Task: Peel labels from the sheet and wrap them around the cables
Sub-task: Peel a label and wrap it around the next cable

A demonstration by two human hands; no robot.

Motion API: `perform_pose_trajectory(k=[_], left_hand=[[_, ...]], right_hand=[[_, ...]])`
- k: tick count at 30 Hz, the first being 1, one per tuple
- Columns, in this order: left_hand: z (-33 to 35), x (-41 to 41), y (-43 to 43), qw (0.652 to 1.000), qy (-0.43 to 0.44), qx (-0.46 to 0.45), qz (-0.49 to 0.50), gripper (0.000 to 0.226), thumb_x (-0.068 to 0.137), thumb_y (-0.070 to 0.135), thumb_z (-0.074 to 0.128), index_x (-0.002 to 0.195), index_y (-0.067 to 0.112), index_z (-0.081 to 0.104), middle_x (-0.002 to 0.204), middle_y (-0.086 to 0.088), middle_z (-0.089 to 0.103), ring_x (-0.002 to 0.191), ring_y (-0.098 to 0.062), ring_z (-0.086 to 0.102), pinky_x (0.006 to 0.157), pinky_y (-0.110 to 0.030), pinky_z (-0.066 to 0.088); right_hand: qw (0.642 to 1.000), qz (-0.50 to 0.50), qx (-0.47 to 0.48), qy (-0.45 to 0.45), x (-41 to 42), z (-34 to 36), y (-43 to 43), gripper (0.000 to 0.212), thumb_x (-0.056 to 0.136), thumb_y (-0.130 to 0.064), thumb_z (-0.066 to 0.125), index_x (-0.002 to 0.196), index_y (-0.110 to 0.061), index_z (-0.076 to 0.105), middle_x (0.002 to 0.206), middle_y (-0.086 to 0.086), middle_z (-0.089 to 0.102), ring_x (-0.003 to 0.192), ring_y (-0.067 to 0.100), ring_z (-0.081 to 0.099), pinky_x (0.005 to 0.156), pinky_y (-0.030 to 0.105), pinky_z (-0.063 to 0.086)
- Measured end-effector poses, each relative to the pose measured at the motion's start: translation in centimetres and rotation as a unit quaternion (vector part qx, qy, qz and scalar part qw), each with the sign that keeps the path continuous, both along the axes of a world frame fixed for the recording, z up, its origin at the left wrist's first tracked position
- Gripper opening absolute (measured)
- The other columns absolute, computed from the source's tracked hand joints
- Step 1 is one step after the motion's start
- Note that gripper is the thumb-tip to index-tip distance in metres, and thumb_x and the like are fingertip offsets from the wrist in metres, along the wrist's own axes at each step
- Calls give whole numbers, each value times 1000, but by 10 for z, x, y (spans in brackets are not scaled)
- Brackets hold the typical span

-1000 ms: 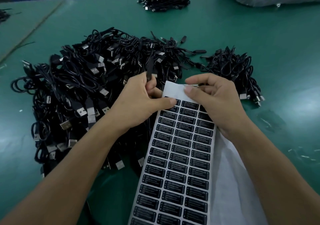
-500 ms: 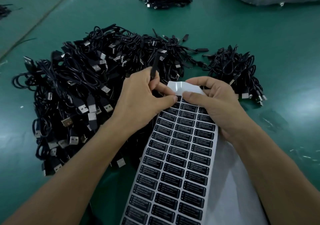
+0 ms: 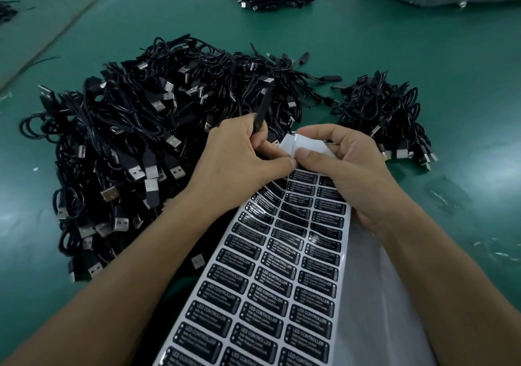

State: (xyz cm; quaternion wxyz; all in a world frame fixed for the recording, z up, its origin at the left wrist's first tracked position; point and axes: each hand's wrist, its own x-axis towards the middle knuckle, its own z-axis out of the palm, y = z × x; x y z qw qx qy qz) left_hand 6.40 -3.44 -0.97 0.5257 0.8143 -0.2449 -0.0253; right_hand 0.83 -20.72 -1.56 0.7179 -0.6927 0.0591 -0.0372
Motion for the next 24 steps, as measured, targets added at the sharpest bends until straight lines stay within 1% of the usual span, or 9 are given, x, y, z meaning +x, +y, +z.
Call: perform_pose_trajectory(k=[3, 8, 11, 12, 15, 18, 20, 22, 24], left_hand=[[0, 1, 0, 1000, 25, -1, -3, 52, 67, 19, 80, 71, 20, 29, 71, 7, 76, 54, 3, 57, 58, -23, 39], [0, 3, 0, 999, 39, -6, -1, 50, 66, 19, 78, 71, 22, 29, 70, 3, 75, 60, -7, 64, 59, -32, 43], [-1, 5, 0, 999, 39, -10, 10, 48, 68, 17, 76, 68, 27, 29, 70, -10, 73, 71, -36, 70, 58, -42, 48], [-1, 5, 0, 999, 39, -12, 13, 48, 69, 16, 76, 67, 29, 29, 70, -15, 71, 75, -42, 69, 58, -42, 49], [0, 5, 1, 999, 37, -9, 17, 48, 69, 17, 76, 66, 27, 29, 72, -16, 71, 64, -36, 66, 55, -40, 47], [2, 5, 1, 999, 39, -10, 25, 46, 69, 16, 75, 64, 27, 30, 77, -26, 68, 67, -43, 64, 57, -51, 50], [3, 4, 1, 999, 40, -13, 31, 46, 68, 15, 75, 63, 29, 31, 77, -28, 65, 64, -35, 63, 61, -54, 52], [3, 3, 0, 999, 39, -15, 29, 47, 67, 17, 76, 64, 29, 31, 75, -27, 65, 64, -27, 59, 63, -55, 53], [2, 1, 0, 999, 40, -22, 21, 49, 66, 21, 79, 65, 28, 30, 71, -17, 70, 66, -31, 65, 65, -52, 54]], right_hand=[[1000, 3, -4, 3, 0, 1, 0, 24, 89, -4, 72, 109, -16, 67, 90, 11, 78, 77, 19, 73, 77, 33, 61], [1000, -1, 0, 3, -1, 2, 1, 24, 88, -3, 73, 108, -16, 67, 89, 12, 77, 75, 20, 73, 74, 33, 61], [1000, -6, -4, 3, -1, 1, 2, 25, 88, -3, 73, 107, -18, 67, 90, 13, 77, 76, 21, 73, 76, 37, 61], [1000, -6, -4, 3, -1, 1, 2, 25, 88, -3, 73, 107, -18, 67, 90, 13, 77, 76, 22, 73, 76, 37, 61], [1000, -9, 9, 6, -2, 3, 2, 26, 87, -2, 73, 108, -16, 66, 89, 14, 77, 74, 20, 73, 70, 32, 62], [999, -19, 24, 13, -2, 4, 2, 26, 86, -3, 74, 107, -16, 64, 85, 12, 77, 69, 18, 73, 65, 29, 60], [999, -27, 24, 14, -2, 4, 2, 25, 86, -4, 75, 105, -17, 63, 82, 10, 77, 67, 18, 71, 64, 32, 59], [999, -32, 15, 12, -1, 4, 2, 25, 86, -6, 76, 104, -17, 63, 81, 10, 76, 68, 19, 70, 68, 36, 60], [999, -33, 4, 9, -1, 3, 2, 26, 85, -7, 76, 105, -17, 63, 83, 11, 76, 72, 20, 70, 76, 41, 58]])
